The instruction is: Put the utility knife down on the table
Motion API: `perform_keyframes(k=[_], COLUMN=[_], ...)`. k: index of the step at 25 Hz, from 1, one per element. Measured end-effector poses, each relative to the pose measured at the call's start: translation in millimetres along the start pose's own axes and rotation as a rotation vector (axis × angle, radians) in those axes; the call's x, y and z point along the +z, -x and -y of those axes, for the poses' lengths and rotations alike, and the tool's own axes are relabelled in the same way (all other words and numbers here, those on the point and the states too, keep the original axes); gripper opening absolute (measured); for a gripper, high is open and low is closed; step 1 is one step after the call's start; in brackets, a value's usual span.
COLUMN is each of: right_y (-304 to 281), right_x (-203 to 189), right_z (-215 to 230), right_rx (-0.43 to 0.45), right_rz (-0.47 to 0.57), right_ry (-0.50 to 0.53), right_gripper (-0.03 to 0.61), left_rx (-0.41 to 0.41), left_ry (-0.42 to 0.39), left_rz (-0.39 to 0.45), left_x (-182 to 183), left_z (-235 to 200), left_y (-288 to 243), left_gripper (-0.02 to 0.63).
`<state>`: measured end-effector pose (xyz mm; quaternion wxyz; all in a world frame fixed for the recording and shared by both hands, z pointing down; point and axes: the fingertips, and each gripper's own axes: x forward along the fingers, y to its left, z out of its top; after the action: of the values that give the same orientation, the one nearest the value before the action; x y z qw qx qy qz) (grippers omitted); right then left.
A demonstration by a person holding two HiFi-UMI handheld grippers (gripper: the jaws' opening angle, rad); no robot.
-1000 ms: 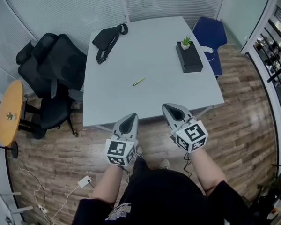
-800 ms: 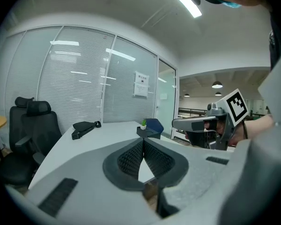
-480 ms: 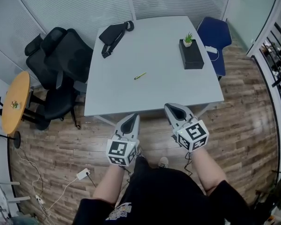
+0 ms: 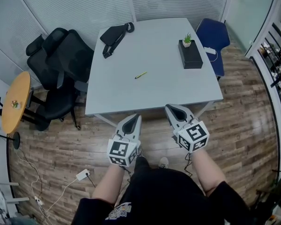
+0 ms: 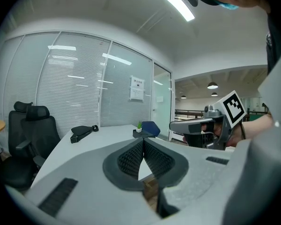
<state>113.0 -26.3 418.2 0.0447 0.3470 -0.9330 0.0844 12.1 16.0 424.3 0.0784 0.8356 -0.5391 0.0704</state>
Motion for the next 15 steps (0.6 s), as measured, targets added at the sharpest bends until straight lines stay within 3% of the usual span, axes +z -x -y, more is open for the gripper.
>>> perform_keyframes(k=[15], right_y=[13], right_x=[1], right_z=[-16], right_rx=[-0.004], right_rz=[0.008], right_ry=[0.008], right_gripper=[0.003], left_rx=[0.000], left_ry=[-0.013], left_rz=[0.019], left_x=[5], left_z=[6], left_y=[20], left_gripper=[0.005])
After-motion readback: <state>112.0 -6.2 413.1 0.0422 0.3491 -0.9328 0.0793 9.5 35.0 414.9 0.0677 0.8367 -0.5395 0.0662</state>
